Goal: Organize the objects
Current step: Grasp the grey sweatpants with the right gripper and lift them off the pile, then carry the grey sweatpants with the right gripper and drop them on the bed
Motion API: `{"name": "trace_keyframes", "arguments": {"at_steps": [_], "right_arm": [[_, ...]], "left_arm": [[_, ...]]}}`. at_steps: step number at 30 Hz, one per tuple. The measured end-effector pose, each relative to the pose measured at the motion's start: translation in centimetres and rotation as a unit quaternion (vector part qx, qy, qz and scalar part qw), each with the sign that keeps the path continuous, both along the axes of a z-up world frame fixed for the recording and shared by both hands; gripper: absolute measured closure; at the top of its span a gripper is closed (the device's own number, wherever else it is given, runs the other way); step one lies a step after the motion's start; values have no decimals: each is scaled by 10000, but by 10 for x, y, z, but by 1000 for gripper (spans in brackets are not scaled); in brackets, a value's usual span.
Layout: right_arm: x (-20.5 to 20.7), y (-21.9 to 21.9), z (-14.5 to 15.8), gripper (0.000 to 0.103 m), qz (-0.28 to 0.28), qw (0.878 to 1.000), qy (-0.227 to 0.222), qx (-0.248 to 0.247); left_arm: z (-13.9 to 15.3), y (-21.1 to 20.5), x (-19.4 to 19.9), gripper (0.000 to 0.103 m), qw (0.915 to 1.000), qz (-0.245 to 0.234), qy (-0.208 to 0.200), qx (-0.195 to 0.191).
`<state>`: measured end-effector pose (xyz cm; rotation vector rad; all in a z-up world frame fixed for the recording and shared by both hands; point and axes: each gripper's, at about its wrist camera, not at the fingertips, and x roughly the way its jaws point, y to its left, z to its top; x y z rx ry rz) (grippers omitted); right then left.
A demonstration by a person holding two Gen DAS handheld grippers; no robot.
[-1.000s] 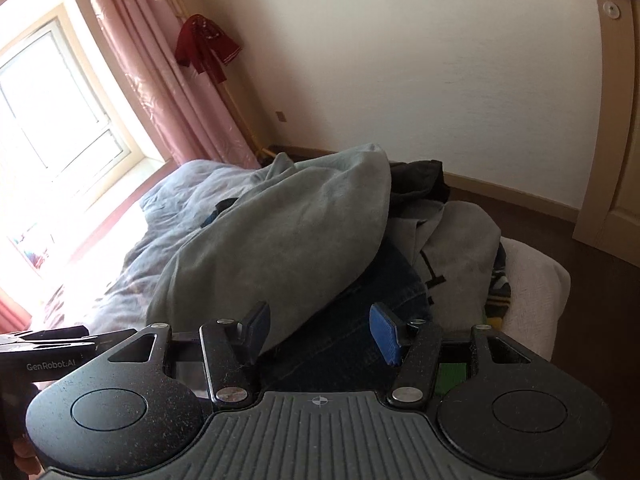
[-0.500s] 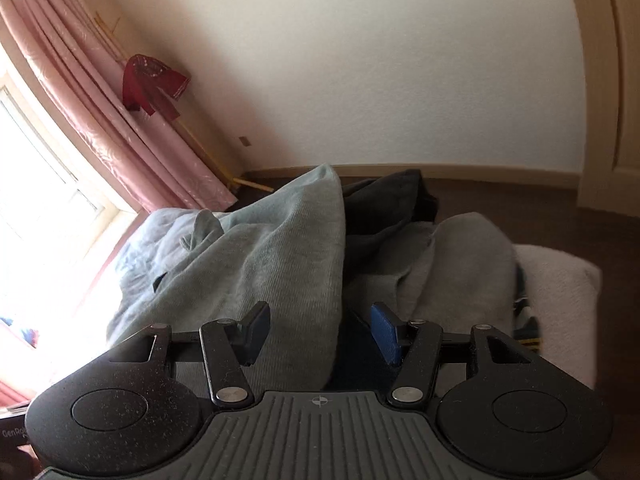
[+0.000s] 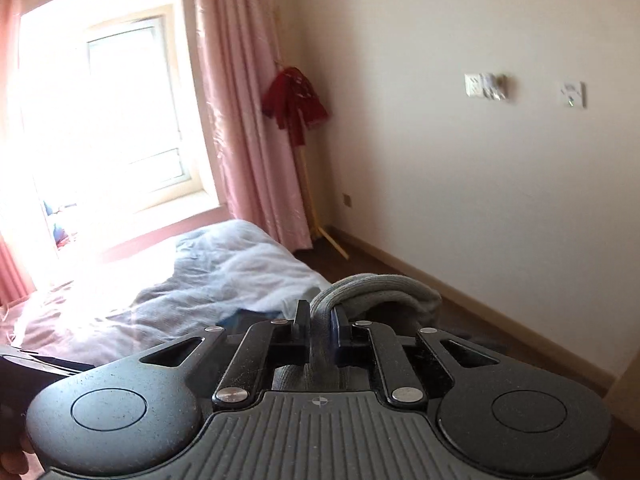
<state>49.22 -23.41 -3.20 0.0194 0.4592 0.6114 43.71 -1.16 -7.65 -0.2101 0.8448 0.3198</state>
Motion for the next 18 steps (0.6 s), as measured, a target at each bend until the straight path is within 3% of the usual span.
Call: {"name": "trace_keyframes", "arguments": {"at_steps": [2, 6, 11, 15, 18], "right_arm": [[-11, 12, 14, 102, 248, 9993, -253, 114], [-16, 29, 32, 102, 620, 9965, -24, 560], [-42, 67, 69, 102, 1206, 9891, -237, 815], [-79, 117, 111, 102, 1915, 9739, -511, 1105], [-124, 159, 138, 102, 2533, 9559, -732, 1297]], "left_arm": [[6, 13, -16, 19, 9997, 226, -23, -32], [20, 38, -56, 19, 9973, 711, -153, -70], [40, 74, -113, 19, 9921, 1193, -378, -63], [57, 109, -174, 19, 9857, 1559, -632, -12], [71, 141, -234, 19, 9793, 1845, -835, 40]]}}
